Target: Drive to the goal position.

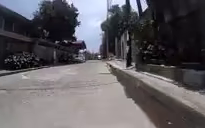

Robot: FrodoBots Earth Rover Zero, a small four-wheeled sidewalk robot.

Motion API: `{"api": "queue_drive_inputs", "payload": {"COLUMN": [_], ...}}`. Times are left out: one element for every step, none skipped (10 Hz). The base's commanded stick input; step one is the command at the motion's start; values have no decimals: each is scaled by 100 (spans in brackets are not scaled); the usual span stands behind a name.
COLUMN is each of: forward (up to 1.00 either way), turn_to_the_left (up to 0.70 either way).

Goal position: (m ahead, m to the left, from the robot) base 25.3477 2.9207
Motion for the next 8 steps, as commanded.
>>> {"api": "queue_drive_inputs", "payload": {"forward": [100,100,100,100,100,100,100,100], "turn_to_the_left": [-3,-3,-3,-3,-3,-3,-3,-4]}}
